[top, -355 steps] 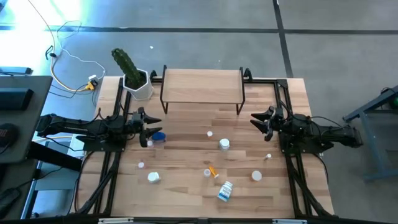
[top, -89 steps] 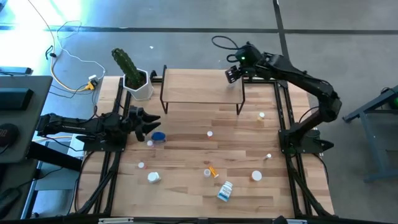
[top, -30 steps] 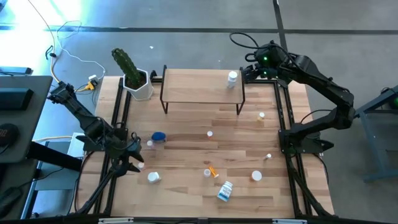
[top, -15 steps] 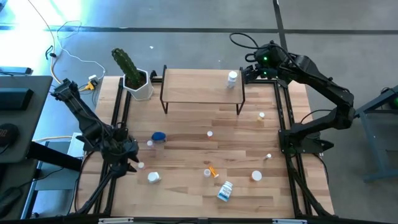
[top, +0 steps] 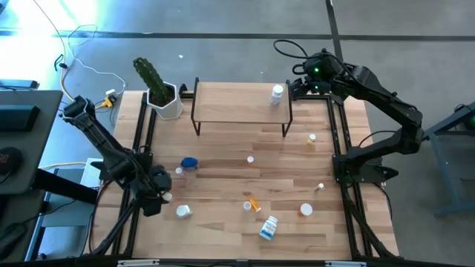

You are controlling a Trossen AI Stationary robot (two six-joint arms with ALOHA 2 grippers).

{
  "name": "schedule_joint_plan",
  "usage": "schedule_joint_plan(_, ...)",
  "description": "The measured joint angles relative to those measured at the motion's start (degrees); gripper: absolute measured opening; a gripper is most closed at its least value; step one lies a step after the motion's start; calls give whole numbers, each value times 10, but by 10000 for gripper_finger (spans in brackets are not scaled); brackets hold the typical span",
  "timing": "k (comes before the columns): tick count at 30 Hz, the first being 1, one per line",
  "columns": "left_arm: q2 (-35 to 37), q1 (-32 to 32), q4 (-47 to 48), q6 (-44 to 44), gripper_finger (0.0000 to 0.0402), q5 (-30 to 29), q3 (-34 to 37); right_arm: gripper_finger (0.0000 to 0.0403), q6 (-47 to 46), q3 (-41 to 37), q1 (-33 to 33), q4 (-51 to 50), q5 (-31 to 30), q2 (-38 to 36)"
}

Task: Pick and place medicine bottles onto shelf by color
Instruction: Put the bottom small pink pill bottle on the shelf

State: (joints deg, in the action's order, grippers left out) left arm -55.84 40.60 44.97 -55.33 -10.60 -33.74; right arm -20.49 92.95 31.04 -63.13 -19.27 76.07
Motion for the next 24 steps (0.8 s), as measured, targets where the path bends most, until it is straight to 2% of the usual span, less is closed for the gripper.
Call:
schedule_joint_plan(17, -97, -1, 2, -17, 225, -5, 0, 229, 2, 0, 0, 0, 0, 0)
schedule_joint_plan(24, -116, -1, 2, -17, 180, -5, 0, 229, 0, 0, 0, 0, 0, 0)
